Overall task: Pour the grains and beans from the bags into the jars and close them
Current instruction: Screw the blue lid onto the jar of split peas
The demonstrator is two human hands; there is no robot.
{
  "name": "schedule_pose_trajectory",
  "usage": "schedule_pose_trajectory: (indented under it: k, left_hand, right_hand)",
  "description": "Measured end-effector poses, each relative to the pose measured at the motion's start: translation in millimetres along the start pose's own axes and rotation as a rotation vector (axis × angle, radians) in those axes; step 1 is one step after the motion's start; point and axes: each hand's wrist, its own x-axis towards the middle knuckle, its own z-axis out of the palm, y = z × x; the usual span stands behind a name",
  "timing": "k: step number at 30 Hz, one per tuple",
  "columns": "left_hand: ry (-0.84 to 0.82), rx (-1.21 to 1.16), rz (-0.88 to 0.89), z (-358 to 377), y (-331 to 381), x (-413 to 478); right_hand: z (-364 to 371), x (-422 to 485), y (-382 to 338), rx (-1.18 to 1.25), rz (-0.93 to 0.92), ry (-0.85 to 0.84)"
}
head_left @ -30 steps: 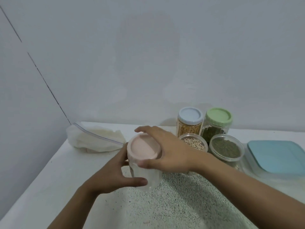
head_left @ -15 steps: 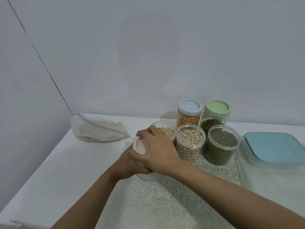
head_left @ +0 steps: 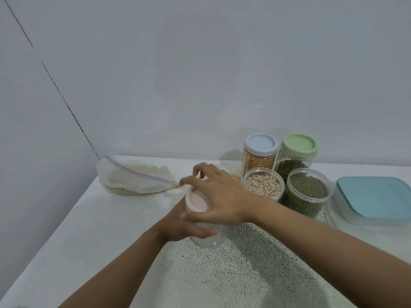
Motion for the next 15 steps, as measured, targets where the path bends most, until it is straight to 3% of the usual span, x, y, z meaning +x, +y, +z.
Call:
schedule_pose_trajectory:
  k: [3, 5, 8, 11, 15]
  left_hand:
    - [-0.044, -0.094, -0.029, -1.3, -4.3, 2.8]
    - [-0.059, -0.113, -0.044, -2.3, -4.7, 2.5]
    - [-0.013, -0.124, -0.050, -2.8, -5.1, 1.3]
    - [-0.056, -0.057, -0.007, -1.3, -6.6, 0.5]
    - [-0.061, -0.092, -0.006, 1.1, -5.4, -0.6]
  right_hand:
    - [-5.8, -3.0, -8.9, -0.275, 0.092, 0.028]
    - [-12.4, 0.6, -15.0, -0.327, 0.097, -0.023]
    - [-27.8, 3.6, -21.1, -0.052, -0.011, -0.154]
    - [-39.1, 3.9, -26.6, 0.113, 0.012, -0.114]
    - [-29.8, 7.1, -31.9, -0.327, 0.216, -0.126]
